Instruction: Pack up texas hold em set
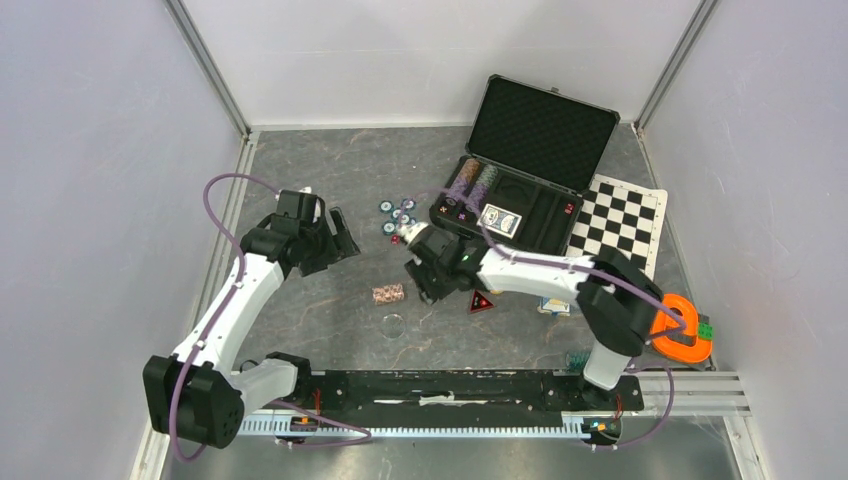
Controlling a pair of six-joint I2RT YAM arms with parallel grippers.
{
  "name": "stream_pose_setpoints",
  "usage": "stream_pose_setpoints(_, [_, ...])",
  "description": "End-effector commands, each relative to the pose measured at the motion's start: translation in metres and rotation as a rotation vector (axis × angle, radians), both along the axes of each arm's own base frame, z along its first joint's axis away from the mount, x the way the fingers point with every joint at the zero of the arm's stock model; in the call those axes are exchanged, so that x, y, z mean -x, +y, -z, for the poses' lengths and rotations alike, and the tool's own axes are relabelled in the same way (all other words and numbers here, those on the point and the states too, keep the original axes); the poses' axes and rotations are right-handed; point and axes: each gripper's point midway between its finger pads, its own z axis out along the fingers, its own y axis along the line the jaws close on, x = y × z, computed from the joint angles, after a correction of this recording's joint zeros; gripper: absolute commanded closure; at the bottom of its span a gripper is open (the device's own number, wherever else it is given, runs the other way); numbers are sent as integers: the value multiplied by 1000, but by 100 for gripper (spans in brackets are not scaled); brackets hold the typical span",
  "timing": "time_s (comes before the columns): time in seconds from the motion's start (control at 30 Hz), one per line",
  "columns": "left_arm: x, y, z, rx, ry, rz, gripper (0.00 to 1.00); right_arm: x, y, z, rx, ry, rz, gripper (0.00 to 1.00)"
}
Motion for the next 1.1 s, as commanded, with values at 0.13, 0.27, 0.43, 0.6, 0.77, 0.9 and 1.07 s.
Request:
stream_pose_setpoints(0.13, [-23,-25,-10,57,-89,135,12,-114,-86,-124,-269,-198,478,78])
stream_pose_setpoints(0.27, [-27,-39,-6,44,-121,229,12,-145,-140,-125,-285,-211,704,79])
stream_pose_setpoints(0.43, [-23,-63,2,-26,-123,430,11,-175,-196,-107,-281,-180,922,80])
stream_pose_setpoints(0.6, [-22,-64,10,-215,-121,546,0,-202,-232,-86,-287,-151,1058,81])
stream_pose_setpoints(0.77, [-23,-62,16,-280,-78,641,0,-219,-250,-73,-268,-167,1147,81])
stream_pose_setpoints(0.9, [-14,-73,19,-265,-56,835,0,-233,-256,-70,-250,-179,1168,78])
stream_pose_setpoints(1.07, [-20,-74,19,-285,-67,858,0,-238,-274,-69,-190,-204,1218,75])
